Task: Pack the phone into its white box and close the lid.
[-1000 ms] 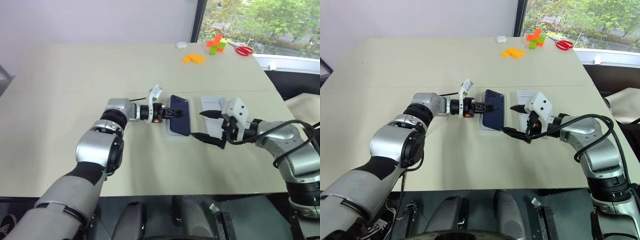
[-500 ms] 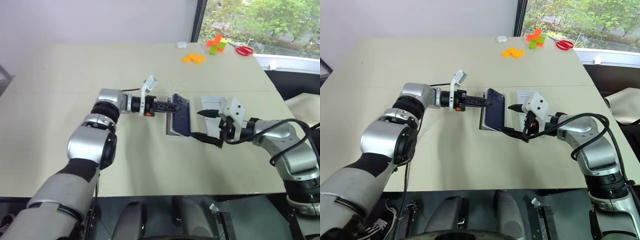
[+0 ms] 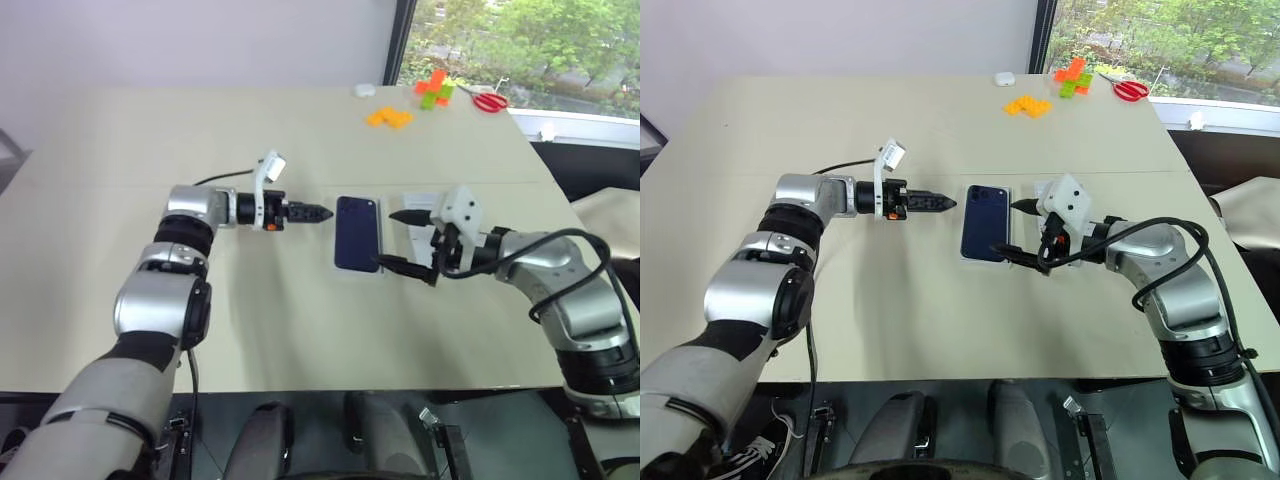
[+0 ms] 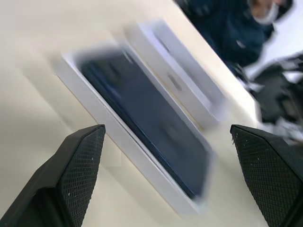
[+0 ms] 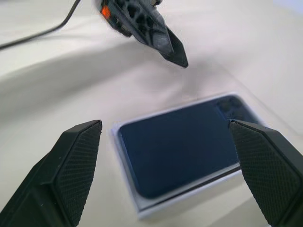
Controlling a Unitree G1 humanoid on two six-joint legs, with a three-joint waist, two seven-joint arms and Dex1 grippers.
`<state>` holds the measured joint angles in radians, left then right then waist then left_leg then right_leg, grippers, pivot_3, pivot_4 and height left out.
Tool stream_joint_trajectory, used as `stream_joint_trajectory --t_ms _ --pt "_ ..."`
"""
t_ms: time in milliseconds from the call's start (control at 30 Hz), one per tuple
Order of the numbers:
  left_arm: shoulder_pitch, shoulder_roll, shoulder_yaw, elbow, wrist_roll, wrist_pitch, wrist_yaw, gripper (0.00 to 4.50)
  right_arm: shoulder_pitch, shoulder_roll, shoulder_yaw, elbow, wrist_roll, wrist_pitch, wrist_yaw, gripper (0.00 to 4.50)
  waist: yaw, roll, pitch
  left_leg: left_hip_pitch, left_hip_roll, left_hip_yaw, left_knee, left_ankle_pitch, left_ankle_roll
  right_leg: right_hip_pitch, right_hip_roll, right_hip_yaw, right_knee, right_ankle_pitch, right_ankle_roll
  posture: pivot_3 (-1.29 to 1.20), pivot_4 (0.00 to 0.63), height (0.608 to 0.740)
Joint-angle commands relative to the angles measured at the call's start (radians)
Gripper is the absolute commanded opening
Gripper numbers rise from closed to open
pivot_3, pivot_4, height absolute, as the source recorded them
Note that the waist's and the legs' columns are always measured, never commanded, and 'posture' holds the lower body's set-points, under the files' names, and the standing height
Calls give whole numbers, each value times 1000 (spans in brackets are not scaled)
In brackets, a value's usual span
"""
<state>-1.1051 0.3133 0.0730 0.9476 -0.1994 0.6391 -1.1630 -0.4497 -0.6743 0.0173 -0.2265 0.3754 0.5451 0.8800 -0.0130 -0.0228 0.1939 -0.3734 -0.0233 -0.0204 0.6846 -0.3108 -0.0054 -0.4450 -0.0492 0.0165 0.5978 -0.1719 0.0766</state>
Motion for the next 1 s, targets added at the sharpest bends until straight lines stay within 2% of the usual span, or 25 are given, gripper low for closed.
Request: stream_joint_trajectory --t_ms 33,100,133,200,300,533,667,867,967,1000 --pt "86 14 36 -199 -53 25 57 4464 -31 42 7 5 -28 -15 -64 4500 1 0 0 0 0 0 0 0 0 0 0 0 0 0 0 0 150 740" --pt "145 23 65 -317 -102 95 83 4464 -43 79 29 4 -40 -10 -96 4500 -2 0 0 0 0 0 0 0 0 -1 0 0 1 0 0 0 150 740" --pt "171 31 73 -370 -125 138 90 4229 -44 95 44 -1 -49 -14 -106 4500 -1 0 0 -1 0 0 -1 0 0 -2 0 0 1 0 0 0 150 740" --pt "208 39 80 -438 -147 171 116 3645 -46 113 60 -8 -54 -17 -108 4500 0 0 0 -1 0 0 -1 0 0 -2 1 0 2 0 -1 0 150 740" --pt "247 58 108 -532 -212 250 133 2173 -71 127 82 17 -69 -31 -103 4500 2 0 0 -1 0 0 0 0 0 -2 0 0 2 1 -1 0 150 740" --pt "294 82 106 -612 -243 255 198 2173 -104 146 106 56 -96 -54 -102 4500 1 0 0 0 -1 -1 0 0 -1 0 0 0 1 1 -1 0 150 740" --pt "314 94 96 -621 -265 272 198 2173 -160 242 171 144 -209 -79 -226 4500 -7 0 0 1 0 0 0 0 -1 -1 0 0 1 1 -2 0 150 740" --pt "314 98 90 -634 -285 277 206 2173 -243 343 202 315 -282 -96 -303 4500 -2 0 0 1 0 -1 0 2 -3 -1 1 0 2 2 -4 0 150 740" --pt "315 103 83 -637 -285 269 211 2133 -262 374 210 369 -296 -82 -315 3621 -2 0 0 0 0 -1 0 2 -4 -1 1 0 1 2 -4 0 150 740" --pt "315 104 83 -638 -286 268 212 2133 -264 379 211 377 -300 -82 -315 3146 -2 0 0 0 0 -1 0 2 -3 -1 1 0 1 2 -4 0 150 740"
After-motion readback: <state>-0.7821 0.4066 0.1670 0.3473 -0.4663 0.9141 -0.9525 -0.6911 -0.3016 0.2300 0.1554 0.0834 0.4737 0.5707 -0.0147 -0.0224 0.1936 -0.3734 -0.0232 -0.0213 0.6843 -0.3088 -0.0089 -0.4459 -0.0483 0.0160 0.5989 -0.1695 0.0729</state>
